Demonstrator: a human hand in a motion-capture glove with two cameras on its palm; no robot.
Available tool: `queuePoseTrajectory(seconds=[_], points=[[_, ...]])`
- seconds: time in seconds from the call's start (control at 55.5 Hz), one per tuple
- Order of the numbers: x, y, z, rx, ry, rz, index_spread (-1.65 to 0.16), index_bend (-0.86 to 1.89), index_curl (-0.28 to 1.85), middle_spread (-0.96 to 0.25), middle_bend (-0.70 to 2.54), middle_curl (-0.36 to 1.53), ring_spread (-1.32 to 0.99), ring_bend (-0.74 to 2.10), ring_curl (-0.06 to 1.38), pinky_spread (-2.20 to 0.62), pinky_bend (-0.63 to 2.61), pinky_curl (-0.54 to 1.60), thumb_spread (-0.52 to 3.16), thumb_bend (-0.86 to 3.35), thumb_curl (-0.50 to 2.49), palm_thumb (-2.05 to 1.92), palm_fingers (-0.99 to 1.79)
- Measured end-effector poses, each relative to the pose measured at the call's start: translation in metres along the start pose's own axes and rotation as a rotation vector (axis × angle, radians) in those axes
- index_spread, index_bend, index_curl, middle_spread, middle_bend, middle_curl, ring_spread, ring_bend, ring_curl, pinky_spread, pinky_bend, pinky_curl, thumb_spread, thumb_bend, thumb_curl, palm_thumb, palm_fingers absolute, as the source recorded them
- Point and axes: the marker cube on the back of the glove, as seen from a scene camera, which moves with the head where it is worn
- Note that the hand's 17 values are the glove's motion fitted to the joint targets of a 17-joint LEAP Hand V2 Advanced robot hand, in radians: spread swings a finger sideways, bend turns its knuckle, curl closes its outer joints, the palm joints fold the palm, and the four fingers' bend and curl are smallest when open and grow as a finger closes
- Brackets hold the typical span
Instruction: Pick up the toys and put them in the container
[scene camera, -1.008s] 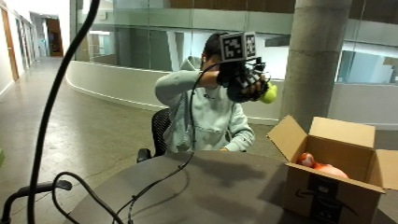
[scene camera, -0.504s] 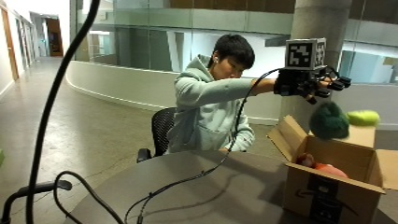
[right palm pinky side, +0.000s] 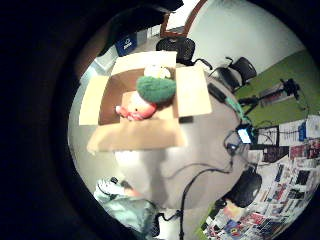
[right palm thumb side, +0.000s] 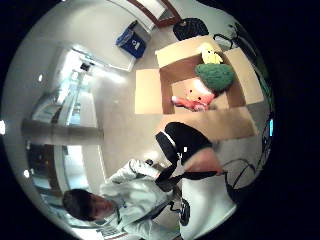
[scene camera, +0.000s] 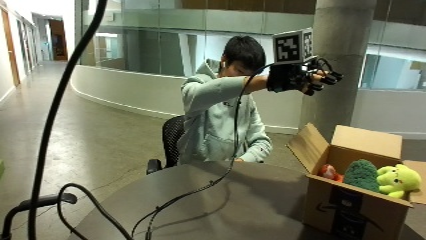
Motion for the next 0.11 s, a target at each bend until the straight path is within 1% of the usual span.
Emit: queuePoseTrajectory(seconds=[0.108], points=[[0.002, 0.027, -0.009, 0.027, 0.023, -0.026, -0.26, 0.2, 0.29, 0.01, 0.11, 0.25, -0.03, 0.14, 0.21, 0.02, 0.59, 0.32, 1.2, -0.01, 0.46, 0.18, -0.18]])
